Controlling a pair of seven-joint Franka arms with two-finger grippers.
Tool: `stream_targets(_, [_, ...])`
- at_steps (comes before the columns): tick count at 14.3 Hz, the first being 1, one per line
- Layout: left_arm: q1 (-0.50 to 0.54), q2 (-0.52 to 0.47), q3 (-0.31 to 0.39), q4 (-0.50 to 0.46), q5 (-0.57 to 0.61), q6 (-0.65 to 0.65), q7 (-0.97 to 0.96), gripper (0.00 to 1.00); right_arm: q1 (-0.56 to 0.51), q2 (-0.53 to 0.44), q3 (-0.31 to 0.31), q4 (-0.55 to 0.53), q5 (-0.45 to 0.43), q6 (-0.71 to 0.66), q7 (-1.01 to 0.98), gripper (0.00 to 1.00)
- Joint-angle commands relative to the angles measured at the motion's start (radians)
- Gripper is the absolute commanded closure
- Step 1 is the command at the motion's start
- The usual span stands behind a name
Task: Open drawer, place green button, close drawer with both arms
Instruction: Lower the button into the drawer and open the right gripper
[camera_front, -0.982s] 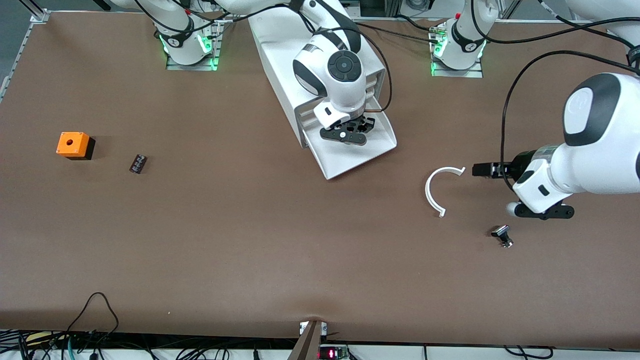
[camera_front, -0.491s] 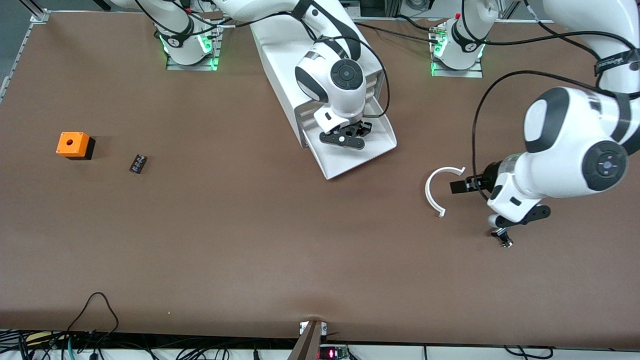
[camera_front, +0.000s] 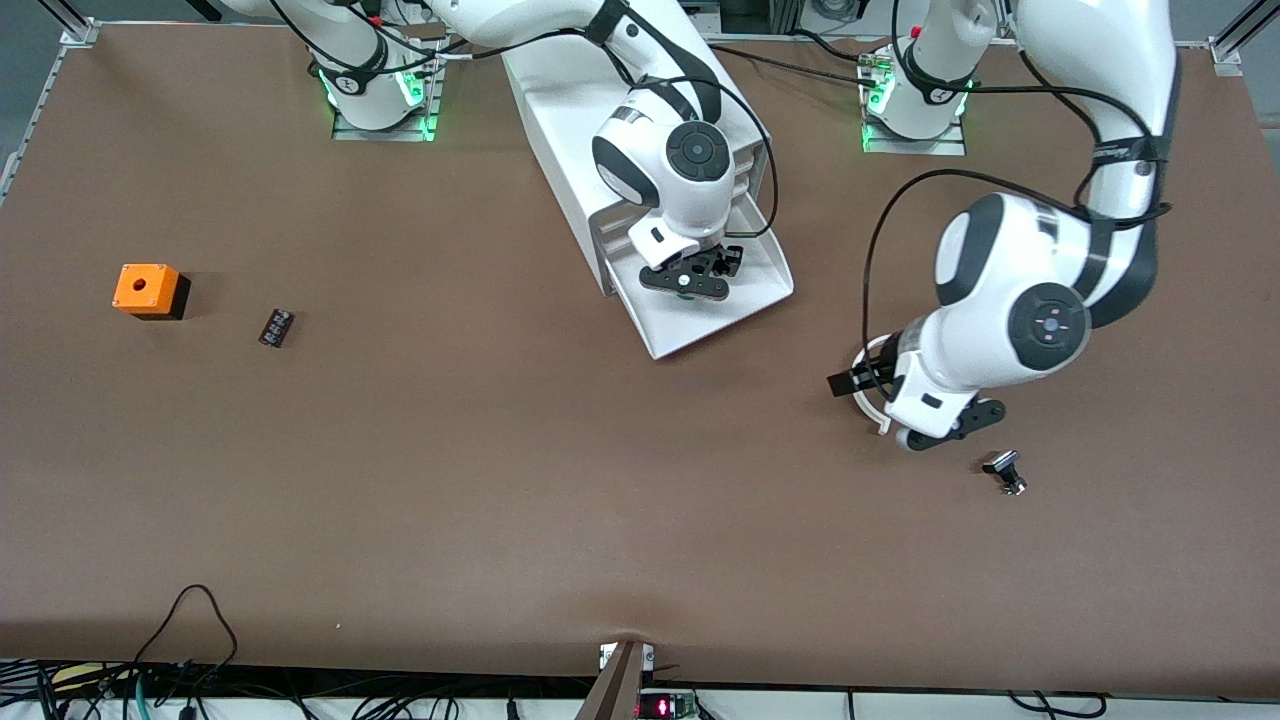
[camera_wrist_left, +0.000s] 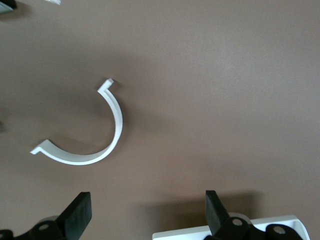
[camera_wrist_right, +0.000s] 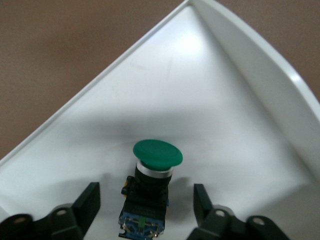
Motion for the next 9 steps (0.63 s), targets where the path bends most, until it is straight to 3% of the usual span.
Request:
stream_targets(1, [-0.041,-0.030,0.004,-0.087,0.032,0.074,-0.062,0.00,-0.034,-0.047,-0.015,0.007,-0.015,-0.038,-0.033,0.01])
stream_targets(3, [-0.066,-0.027,0.005,-0.121,0.032,0.115,-0.088,0.00,-0.075,-0.099,-0.017,0.007,-0.013,-0.098,-0.119,0.00])
stream_targets(9, [-0.158,0.013,0.004,-0.178,0.032,0.242,-0.236,0.00,-0.195,-0.268,-0.138,0.000,0.016,-0.247,-0.307,0.00])
